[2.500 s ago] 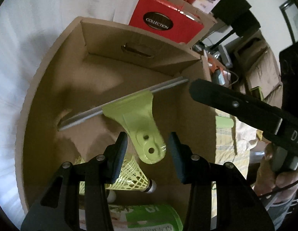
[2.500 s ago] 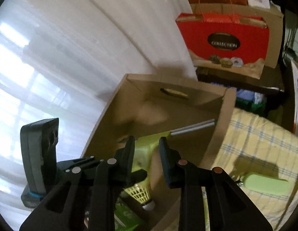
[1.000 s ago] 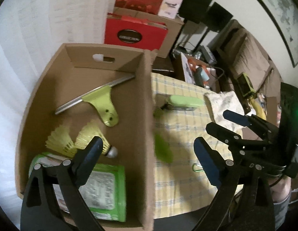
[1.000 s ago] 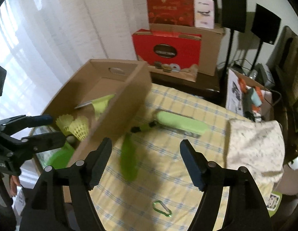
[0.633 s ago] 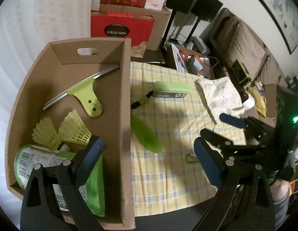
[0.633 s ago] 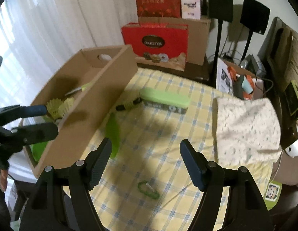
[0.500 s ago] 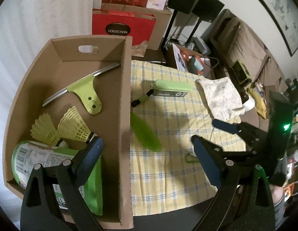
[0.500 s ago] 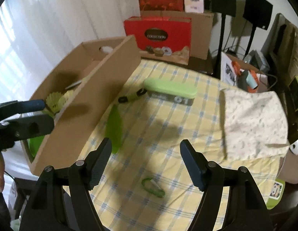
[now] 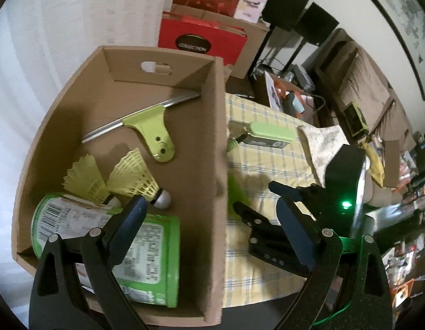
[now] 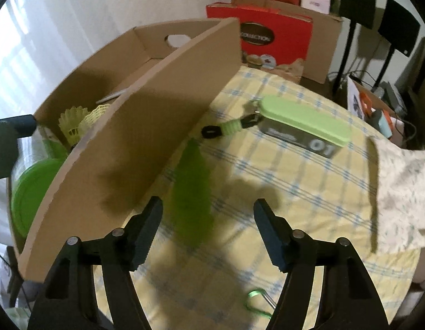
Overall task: Organize objects
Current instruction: 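Grasp the green paddle with the right gripper and lift it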
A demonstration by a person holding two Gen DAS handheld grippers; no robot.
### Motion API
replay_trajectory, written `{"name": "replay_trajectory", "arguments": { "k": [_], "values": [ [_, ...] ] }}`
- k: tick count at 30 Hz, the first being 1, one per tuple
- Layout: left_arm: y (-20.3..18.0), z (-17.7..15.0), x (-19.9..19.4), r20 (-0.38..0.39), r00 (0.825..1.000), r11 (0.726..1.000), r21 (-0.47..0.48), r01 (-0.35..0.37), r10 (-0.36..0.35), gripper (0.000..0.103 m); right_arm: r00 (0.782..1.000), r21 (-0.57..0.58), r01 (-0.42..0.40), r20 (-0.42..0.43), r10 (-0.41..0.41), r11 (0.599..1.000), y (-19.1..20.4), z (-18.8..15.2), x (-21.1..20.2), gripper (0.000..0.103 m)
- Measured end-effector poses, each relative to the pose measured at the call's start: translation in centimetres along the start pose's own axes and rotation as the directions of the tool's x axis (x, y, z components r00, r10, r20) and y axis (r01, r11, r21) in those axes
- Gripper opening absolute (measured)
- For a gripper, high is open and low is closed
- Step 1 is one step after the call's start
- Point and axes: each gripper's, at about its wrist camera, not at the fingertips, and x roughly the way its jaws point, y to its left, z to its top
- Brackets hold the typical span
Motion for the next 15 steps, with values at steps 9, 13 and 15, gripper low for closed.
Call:
{"name": "replay_trajectory", "arguments": {
  "k": [9,13,15],
  "values": [
    [1.9,0.2,0.2,-0.003,1.0,0.999,-0.033,-0.005,0.005,0.095,1.0,-0.076,0.026,-0.008,-0.027,0.997,1.7,0.6,2.5,0.061],
    [2.2,0.2,0.4,-0.009,1.0,0.999,-0.041,0.002,-0.002,0.095,0.999,-0.11,0.045,-0.017,-0.047,0.993,2.1,0.1,3.5,0.058],
    [2.1,0.1,0.6,-0.012,1.0,0.999,-0.04,0.003,-0.004,0.095,0.998,-0.127,0.055,-0.009,-0.057,0.99,2.3,0.0,3.6,0.057]
  ]
}}
